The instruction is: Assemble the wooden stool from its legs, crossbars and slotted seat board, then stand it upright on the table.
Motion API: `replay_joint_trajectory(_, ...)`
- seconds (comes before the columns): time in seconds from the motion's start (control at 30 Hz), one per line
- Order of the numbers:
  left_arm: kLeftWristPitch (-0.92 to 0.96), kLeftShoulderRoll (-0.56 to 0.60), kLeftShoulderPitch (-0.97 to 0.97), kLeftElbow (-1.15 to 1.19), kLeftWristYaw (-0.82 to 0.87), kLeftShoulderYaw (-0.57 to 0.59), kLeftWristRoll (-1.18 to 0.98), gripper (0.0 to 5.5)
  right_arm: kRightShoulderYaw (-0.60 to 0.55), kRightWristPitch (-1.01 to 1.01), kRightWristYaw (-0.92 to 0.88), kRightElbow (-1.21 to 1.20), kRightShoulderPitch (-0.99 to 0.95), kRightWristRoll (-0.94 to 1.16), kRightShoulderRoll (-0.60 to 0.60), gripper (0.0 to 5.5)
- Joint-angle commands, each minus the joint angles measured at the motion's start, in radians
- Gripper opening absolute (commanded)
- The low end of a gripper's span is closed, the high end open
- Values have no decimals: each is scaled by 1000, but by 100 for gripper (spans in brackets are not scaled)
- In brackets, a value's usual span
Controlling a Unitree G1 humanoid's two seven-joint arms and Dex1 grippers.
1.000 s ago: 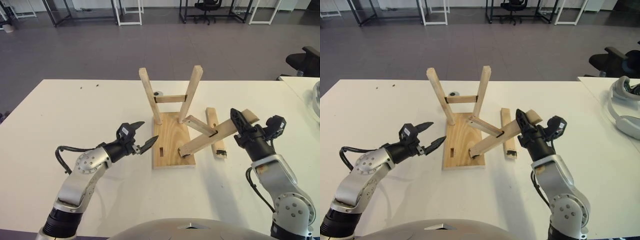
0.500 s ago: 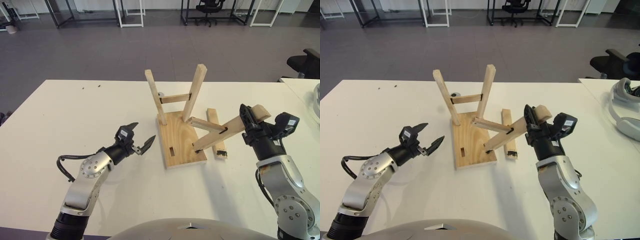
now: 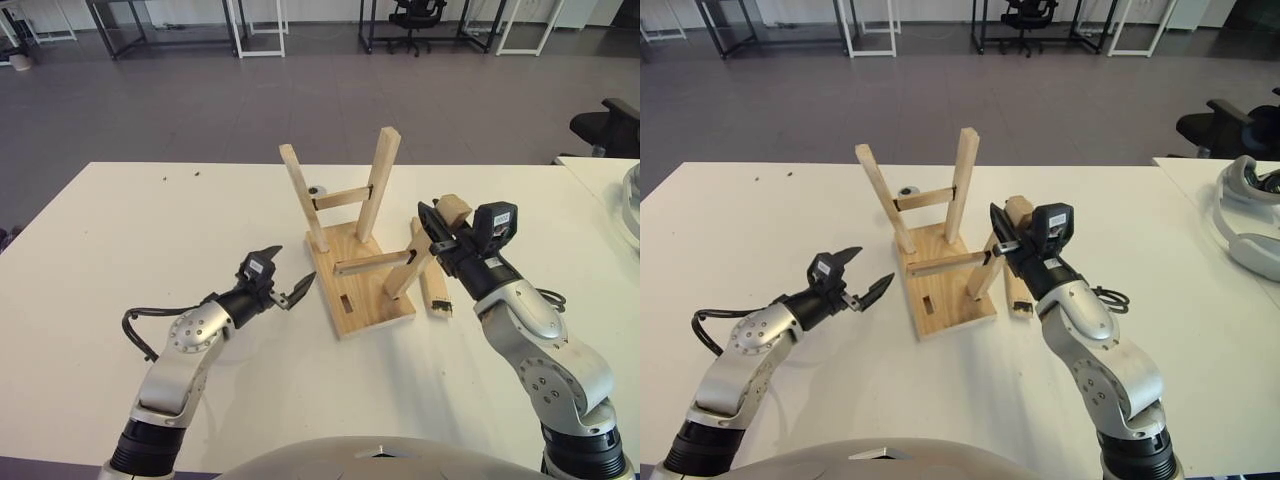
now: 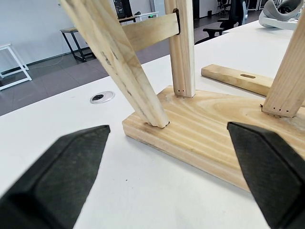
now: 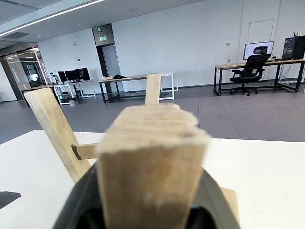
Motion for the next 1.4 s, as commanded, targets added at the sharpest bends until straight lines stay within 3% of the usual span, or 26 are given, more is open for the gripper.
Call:
replay_joint_trajectory(0.03, -4, 1, -26, 19, 7, -2, 29, 454, 21, 93, 28, 104, 44, -65, -28, 108)
replay_joint_trajectory(0.17, -10, -8, -33, 32, 8, 2, 40, 454, -76, 35, 43, 32, -69, 24, 35, 108)
replay_joint_trajectory(0.33, -19, -15, -39, 44, 11, 11, 46, 454, -160, 3, 73, -25, -162, 92, 53, 210)
replay_joint_trajectory(0.43, -24, -17, -40, 49, 16, 22, 47, 454, -328, -2, 104, -42, -283, 246, -36, 264)
replay_joint_trajectory(0.53, -30, -23, -35, 49, 27, 30, 49, 454, -476, 20, 52, 109, -396, 311, -113, 324)
replay_joint_trajectory(0.63, -37, -43, -47, 59, 49, 28, 52, 454, -279, 142, 68, 338, -244, 68, -192, 338)
replay_joint_trajectory(0.7, -39, -52, -55, 67, 63, 32, 55, 454, -133, 180, 124, 399, -123, 20, -136, 338)
replay_joint_trajectory(0.93, -44, -67, -56, 78, 74, 10, 81, 454, 51, 280, 87, 483, -31, -157, -29, 338)
replay_joint_trajectory(1.07, -41, -65, -59, 79, 71, 17, 86, 454, 67, 298, 73, 449, 3, -248, -24, 338)
replay_joint_trajectory(1.17, -41, -68, -57, 75, 72, 8, 92, 454, 25, 296, 82, 442, 0, -261, -8, 279)
replay_joint_trajectory(1.27, -43, -71, -61, 82, 74, 7, 95, 454, -23, 282, 103, 453, -23, -262, -5, 277)
replay_joint_trajectory(1.4, -41, -87, -70, 84, 77, 22, 79, 454, -28, 285, 143, 489, -4, -297, -12, 209)
